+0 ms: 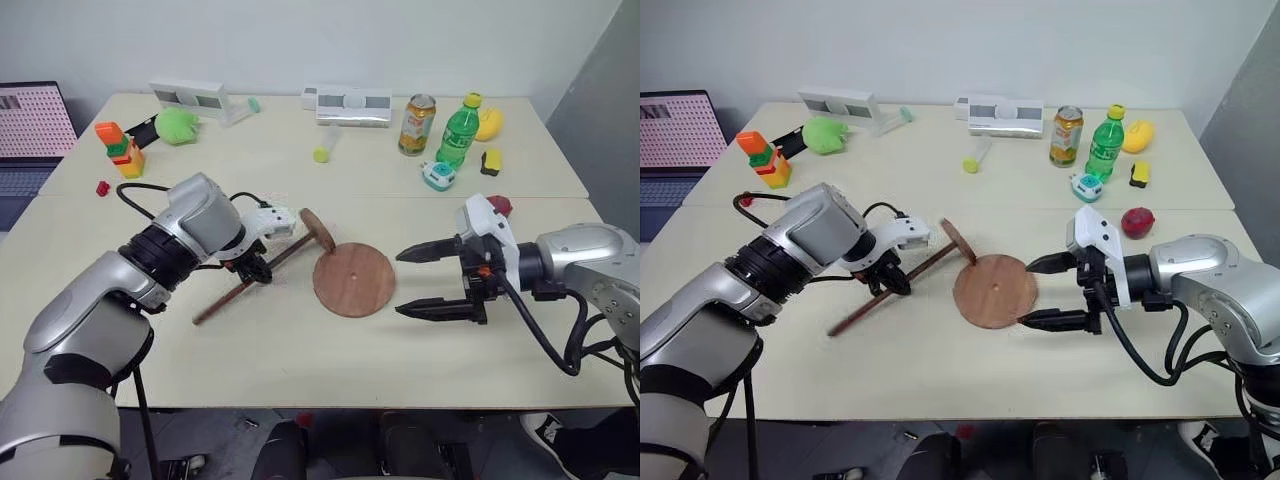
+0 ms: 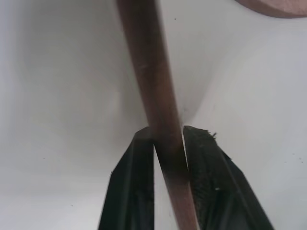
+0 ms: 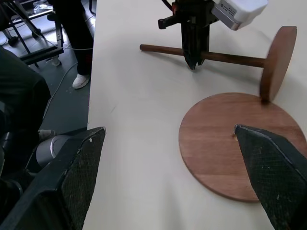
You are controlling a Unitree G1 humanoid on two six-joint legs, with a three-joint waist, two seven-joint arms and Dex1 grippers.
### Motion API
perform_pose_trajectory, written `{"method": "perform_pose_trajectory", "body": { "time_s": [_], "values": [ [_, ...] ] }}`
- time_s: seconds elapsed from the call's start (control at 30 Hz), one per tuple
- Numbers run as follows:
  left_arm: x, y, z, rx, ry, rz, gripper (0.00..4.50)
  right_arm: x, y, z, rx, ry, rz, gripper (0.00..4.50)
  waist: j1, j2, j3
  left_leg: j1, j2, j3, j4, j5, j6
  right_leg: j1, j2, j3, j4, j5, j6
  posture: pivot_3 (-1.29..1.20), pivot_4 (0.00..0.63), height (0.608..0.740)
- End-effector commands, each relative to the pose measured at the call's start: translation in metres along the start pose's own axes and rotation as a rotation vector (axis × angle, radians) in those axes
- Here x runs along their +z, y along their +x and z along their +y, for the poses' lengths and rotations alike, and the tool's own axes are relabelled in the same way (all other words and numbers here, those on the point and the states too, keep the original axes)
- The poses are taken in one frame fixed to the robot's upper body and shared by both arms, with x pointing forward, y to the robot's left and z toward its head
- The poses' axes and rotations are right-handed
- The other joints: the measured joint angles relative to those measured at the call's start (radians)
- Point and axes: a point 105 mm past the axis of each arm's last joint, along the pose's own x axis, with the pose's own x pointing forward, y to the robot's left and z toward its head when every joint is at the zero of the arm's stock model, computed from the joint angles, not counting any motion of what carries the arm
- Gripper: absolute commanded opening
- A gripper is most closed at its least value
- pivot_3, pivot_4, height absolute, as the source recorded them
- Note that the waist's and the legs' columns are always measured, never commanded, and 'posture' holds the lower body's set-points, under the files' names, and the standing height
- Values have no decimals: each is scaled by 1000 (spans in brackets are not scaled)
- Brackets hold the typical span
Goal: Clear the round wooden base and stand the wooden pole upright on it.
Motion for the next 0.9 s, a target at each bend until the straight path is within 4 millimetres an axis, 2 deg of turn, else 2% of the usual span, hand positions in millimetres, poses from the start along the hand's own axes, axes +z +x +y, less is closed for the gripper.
{"method": "perform_pose_trajectory", "body": {
  "time_s": [0.03,0.17,0.3,0.43,0.5,0.57,0.67,0.77,0.9],
  "values": [
    [1,-12,-1,9,-33,-62,266,6,-3,1,-15,-19,-27,4500,0,0,0,0,0,0,0,0,0,0,0,0,0,0,0,0,150,740],
    [1,-24,6,64,-77,-135,266,5,-2,1,-19,-17,-31,4500,0,0,0,0,0,0,0,0,0,0,0,0,0,0,0,0,150,740],
    [9,-47,18,118,-142,-268,266,4,-1,1,-28,-16,-32,4500,0,0,0,0,0,0,0,0,0,0,0,0,0,0,0,0,150,740],
    [51,-97,32,240,-89,-709,266,2,0,0,-51,-12,-52,4500,5,0,0,0,0,-1,1,0,0,0,-1,-1,0,0,0,0,150,740],
    [72,-116,23,231,-28,-943,266,4,2,0,-53,-8,-69,4500,7,-1,-1,-1,0,-2,2,0,0,0,-2,-1,0,0,0,0,150,740],
    [92,-134,5,212,48,-1175,266,5,5,0,-55,-23,-85,4500,8,-1,-1,-1,1,-2,2,0,0,0,-4,-1,0,0,0,0,150,740],
    [107,-147,-23,141,140,-1400,266,4,6,1,-57,-41,-100,4500,11,-2,-1,-1,1,-1,2,0,-1,1,-5,-1,-1,0,1,0,150,740],
    [115,-148,-42,70,195,-1500,266,1,5,-1,-71,-53,-101,4500,14,-2,-1,-1,-1,1,2,0,-1,1,-5,-1,-1,0,1,0,150,740],
    [123,-124,-75,-14,331,-1535,266,-8,1,-10,-149,-52,-90,4500,9,-2,-2,1,-1,2,1,0,-1,2,-4,1,0,0,1,0,150,740]
  ]
}}
